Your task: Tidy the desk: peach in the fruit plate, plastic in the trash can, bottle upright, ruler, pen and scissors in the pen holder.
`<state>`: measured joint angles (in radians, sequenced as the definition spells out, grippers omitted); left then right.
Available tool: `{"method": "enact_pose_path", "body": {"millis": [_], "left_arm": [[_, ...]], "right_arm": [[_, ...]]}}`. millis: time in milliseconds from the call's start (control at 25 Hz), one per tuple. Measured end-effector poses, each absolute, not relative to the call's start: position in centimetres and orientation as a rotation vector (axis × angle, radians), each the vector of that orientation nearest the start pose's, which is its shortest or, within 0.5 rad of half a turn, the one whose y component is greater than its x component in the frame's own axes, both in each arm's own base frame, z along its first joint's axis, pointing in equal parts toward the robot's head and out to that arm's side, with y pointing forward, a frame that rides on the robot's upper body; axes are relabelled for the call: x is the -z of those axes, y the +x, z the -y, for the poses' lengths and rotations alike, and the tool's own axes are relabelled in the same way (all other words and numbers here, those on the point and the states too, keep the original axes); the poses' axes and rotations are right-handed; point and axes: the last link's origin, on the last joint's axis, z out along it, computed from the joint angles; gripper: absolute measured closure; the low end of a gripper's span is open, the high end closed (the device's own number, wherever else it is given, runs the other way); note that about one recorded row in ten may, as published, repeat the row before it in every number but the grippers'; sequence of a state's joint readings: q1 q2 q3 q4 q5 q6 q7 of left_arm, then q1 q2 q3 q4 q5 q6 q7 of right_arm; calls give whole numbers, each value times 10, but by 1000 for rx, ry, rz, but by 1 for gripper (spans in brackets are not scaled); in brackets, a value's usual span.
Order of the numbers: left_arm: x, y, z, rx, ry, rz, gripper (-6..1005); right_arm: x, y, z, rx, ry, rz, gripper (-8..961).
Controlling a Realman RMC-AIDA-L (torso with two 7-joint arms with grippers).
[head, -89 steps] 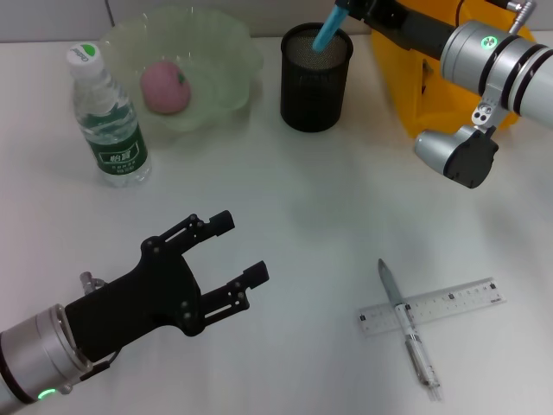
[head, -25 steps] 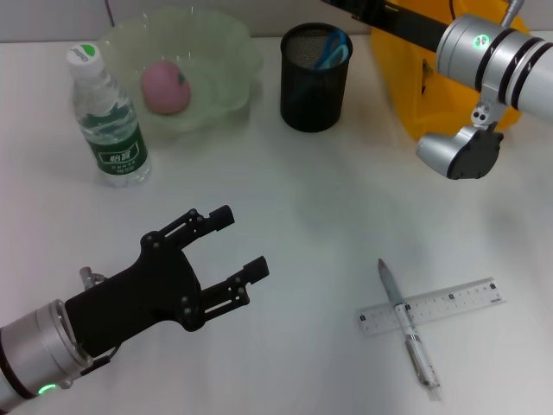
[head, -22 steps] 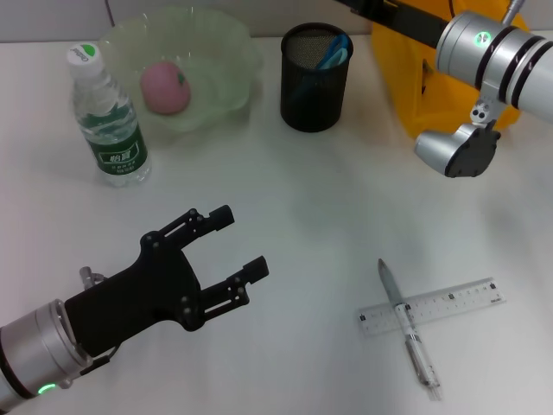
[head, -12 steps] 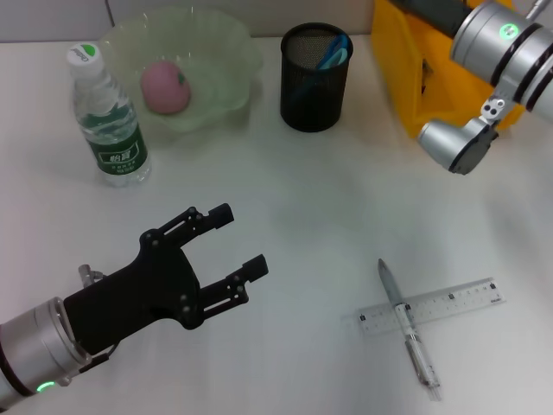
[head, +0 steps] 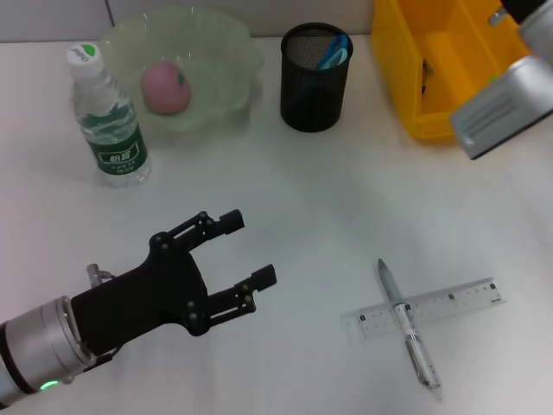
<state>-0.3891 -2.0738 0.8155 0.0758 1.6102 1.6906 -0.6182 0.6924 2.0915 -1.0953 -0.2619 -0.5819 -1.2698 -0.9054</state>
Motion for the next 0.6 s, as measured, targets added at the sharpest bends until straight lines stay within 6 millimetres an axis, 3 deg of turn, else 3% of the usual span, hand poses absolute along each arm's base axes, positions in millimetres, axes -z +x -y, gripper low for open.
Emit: {"method": "enact_pose_path", "body": {"millis": [320, 400, 600], "left_arm": [[62, -279, -230, 1142, -2563, 350, 208], [57, -278, -235, 1130, -2601, 348, 208], [52, -275, -244, 1112, -2635, 314, 208]], "right_arm": [[-25, 215, -403, -459, -1579, 538, 302], [-27, 220, -401, -631, -1650, 336, 298], [-27, 224, -401, -832, -1726, 83, 290]]}}
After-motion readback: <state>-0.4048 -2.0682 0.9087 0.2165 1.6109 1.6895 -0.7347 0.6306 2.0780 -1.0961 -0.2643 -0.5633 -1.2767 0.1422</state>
